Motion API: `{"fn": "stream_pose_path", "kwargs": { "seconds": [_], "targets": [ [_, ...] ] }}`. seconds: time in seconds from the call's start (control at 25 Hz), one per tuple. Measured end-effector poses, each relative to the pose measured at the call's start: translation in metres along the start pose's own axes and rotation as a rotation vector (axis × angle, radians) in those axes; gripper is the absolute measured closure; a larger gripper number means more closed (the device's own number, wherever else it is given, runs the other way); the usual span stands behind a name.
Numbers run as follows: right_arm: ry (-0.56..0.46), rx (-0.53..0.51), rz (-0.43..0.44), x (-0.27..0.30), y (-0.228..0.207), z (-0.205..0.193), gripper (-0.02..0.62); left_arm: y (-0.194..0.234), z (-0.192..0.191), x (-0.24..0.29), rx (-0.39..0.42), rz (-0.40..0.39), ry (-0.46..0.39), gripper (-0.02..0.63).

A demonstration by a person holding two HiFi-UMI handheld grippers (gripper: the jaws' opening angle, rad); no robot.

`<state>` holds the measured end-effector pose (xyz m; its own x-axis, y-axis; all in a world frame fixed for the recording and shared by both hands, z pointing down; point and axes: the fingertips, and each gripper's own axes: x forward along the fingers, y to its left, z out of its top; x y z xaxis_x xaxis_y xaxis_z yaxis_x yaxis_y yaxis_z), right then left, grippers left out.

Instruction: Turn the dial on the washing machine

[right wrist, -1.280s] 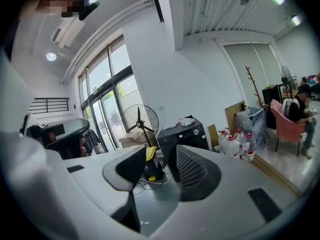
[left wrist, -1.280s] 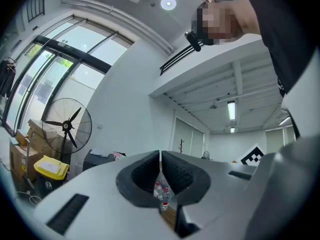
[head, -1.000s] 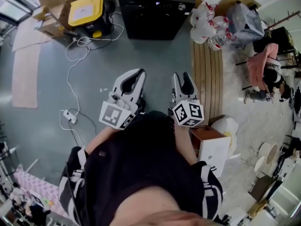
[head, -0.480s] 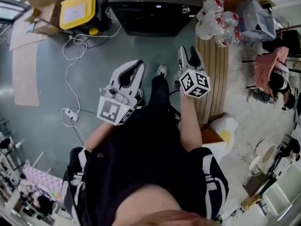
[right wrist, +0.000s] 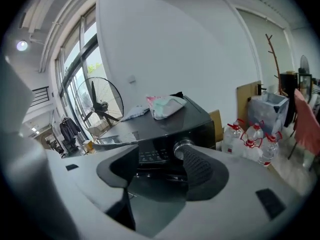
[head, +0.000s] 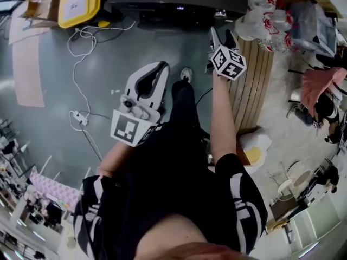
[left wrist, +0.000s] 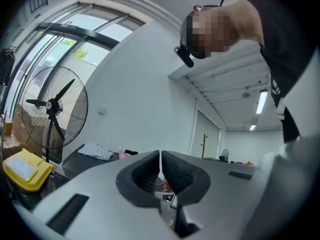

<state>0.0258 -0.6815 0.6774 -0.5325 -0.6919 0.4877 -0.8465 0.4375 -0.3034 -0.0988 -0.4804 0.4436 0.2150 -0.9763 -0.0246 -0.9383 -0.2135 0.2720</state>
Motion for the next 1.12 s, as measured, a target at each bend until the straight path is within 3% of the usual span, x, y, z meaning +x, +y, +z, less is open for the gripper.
{"fn": "stream_pose_path", "kwargs": {
  "seconds": [0.32,0.72,0.84,1.04,1.12],
  "targets": [
    [0.102,0.056,-0.009,0.106,-0.079,-0.051,0.287,0.028,-0.068,0.059,-0.038,0.037,0.064,0.574],
    [0.075,0.052,0.010,0.130,-0.079,-0.049,0.310,0.033,-0.087,0.056,-0.061,0.055,0.096,0.574],
    [0.087,-0.059,-0.042,0.131,-0.077,-0.050,0.313,0.033,-0.089,0.055,-0.061,0.056,0.098,0.574],
    [0.126,-0.443,-0.228,0.134,-0.073,-0.053,0.313,0.030,-0.092,0.049,-0.056,0.066,0.103,0.574],
    [0.127,-0.447,-0.236,0.135,-0.075,-0.054,0.311,0.032,-0.092,0.046,-0.070,0.068,0.099,0.574]
  ]
}}
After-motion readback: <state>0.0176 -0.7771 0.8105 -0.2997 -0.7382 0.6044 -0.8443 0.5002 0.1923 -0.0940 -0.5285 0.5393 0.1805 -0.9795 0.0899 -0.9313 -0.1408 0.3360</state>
